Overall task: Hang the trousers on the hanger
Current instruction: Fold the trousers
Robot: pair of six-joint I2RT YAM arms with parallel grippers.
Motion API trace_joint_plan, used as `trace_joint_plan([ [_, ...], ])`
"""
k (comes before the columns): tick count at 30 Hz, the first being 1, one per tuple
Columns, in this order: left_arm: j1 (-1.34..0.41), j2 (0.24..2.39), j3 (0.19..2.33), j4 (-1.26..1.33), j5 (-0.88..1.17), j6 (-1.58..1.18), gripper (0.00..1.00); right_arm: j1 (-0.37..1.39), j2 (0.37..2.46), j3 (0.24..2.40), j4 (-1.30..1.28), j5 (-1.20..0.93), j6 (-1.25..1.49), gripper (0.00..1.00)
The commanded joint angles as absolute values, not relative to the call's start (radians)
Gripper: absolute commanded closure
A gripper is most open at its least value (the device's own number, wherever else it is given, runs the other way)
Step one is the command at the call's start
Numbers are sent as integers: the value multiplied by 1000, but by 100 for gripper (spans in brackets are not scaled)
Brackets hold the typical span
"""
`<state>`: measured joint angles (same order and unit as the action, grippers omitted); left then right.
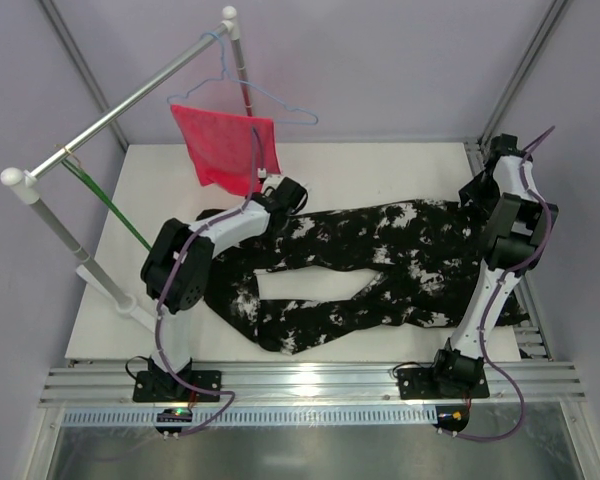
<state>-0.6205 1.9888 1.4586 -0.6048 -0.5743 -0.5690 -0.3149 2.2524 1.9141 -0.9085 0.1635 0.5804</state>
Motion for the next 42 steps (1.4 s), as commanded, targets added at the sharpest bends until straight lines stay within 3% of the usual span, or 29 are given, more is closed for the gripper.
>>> trace_joint_plan([
  [1,-606,2006,1502,-613,-569,-609,33,-327,2272,1946,-888,193,618,34],
  [10,-565,2042,1482,-546,-502,-612,33,-327,2425,2132,-953,255,621,35],
  [13,-560,2048,1499,-525,-468,-597,33,-328,2436,2138,-908,220,585,42],
  [17,-560,2063,1523,-477,-413,-580,34,-328,2477,2149,-874,193,552,80],
  [18,-560,2066,1537,-466,-397,-575,33,-330,2482,2151,-868,195,548,96],
  [26,-560,2152,1729,-471,-304,-555,33,-359,2477,2249,-856,274,523,96],
  [31,-560,2148,1835,-587,-419,-542,33,-377,2395,2221,-819,325,508,96],
  [36,-560,2120,1781,-591,-476,-499,34,-385,2347,2169,-790,331,488,96],
  [42,-561,2146,1733,-520,-384,-486,35,-393,2326,2132,-772,308,479,96],
])
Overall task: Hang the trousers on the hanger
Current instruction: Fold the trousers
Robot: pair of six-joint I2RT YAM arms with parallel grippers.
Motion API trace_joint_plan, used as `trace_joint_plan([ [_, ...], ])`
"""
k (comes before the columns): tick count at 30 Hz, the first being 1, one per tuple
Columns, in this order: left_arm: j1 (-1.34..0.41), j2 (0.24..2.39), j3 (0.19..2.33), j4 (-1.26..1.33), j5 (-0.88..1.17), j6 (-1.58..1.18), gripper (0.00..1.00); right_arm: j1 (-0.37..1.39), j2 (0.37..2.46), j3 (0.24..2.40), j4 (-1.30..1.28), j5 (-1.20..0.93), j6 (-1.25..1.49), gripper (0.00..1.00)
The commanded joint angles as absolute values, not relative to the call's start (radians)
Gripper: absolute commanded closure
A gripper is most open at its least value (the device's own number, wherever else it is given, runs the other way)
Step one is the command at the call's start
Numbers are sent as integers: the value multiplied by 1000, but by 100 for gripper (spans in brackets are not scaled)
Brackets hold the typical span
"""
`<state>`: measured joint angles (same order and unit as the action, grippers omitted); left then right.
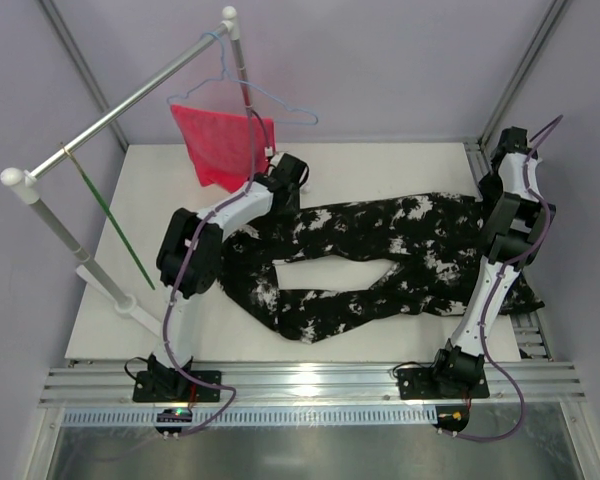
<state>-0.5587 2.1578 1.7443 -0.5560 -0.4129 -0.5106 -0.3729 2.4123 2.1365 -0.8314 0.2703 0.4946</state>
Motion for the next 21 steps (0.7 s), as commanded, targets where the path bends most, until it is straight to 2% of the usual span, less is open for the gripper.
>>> trace_joint_plan([
  [1,-563,2155,1735,-525,-379,-489,36,-394,2322,2126,-770,307,477,96],
  [6,-568,2213,1729,-577,-406,-518,38,-399,2303,2097,-747,290,472,96],
  [10,-569,2224,1706,-603,-442,-540,49,-402,2306,2086,-747,275,472,96],
  [14,-568,2232,1700,-650,-498,-541,56,-402,2299,2085,-746,268,474,96],
  [15,-568,2227,1695,-658,-508,-543,60,-402,2298,2083,-747,267,476,96],
  [19,-568,2200,1684,-675,-557,-546,89,-403,2295,2082,-745,261,479,96],
  [21,-568,2189,1680,-684,-569,-542,94,-406,2295,2080,-749,259,480,96],
])
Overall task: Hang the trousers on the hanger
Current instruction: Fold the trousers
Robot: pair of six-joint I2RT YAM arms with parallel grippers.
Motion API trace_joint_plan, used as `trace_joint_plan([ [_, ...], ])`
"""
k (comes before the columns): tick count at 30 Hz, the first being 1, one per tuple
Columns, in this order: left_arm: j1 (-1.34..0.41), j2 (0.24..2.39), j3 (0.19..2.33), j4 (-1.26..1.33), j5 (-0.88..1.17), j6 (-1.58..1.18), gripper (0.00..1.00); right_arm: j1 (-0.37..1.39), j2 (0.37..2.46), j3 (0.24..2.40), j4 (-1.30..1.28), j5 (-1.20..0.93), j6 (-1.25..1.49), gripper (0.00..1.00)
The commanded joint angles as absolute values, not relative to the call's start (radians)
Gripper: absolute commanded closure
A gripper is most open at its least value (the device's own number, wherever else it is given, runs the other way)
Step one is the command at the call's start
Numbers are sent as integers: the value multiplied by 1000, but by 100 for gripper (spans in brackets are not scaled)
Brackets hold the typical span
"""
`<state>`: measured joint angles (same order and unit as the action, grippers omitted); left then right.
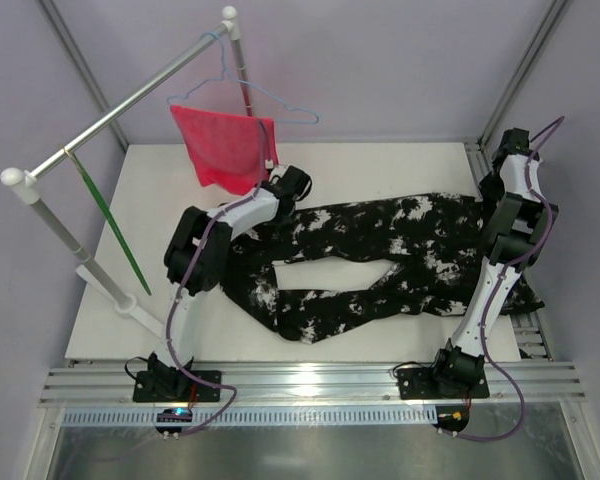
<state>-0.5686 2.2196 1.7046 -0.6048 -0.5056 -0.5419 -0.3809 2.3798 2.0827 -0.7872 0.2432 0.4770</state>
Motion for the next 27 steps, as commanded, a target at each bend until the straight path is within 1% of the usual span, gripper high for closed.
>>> trace_joint_plan([
  [1,-568,2178,1675,-690,-580,-540,100,-408,2293,2077,-747,258,479,96],
  [4,-566,2155,1643,-689,-584,-537,100,-413,2287,2066,-744,253,483,96],
  [8,-566,2082,1569,-626,-513,-526,100,-414,2289,2057,-741,241,488,96],
  [11,-566,2042,1520,-611,-497,-523,100,-416,2289,2052,-741,235,491,96],
  [15,-560,1996,1522,-635,-561,-506,100,-416,2292,2056,-741,233,494,96],
  [20,-511,1971,1587,-686,-609,-500,100,-426,2286,2056,-747,247,499,96],
  [27,-440,1986,1666,-753,-771,-502,100,-456,2264,2059,-742,253,512,96],
])
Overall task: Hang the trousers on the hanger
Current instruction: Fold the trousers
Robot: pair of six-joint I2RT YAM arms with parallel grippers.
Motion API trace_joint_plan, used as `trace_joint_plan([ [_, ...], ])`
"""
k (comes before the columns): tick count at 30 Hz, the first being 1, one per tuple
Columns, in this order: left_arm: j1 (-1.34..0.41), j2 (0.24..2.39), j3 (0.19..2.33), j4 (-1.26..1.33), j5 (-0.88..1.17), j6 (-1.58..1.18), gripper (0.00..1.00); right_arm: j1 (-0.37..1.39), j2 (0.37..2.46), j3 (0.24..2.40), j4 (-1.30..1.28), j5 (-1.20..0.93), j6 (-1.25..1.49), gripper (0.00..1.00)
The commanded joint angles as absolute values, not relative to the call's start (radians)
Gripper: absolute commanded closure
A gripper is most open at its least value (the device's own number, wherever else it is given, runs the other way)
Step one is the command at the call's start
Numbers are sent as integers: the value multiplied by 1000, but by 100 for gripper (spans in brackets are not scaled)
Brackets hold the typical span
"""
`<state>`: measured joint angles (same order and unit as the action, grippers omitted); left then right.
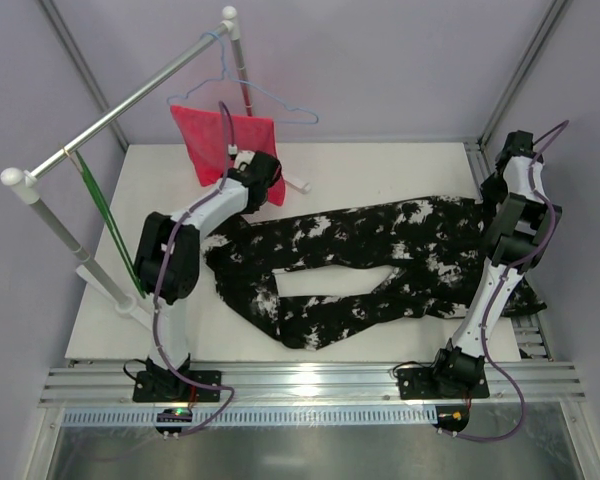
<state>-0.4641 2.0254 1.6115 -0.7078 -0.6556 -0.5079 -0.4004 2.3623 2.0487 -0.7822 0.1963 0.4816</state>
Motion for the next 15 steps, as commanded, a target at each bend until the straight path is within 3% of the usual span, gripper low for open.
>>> trace_joint_plan([
  [1,-421,1991,1667,-747,-782,-505,100,-462,2261,2057,-741,255,512,96],
  [10,-368,1964,1626,-548,-877,-448,100,-471,2241,2051,-707,255,529,96],
  [15,-367,2017,1739,-711,-1087,-512,99,-477,2246,2051,-690,247,534,96],
])
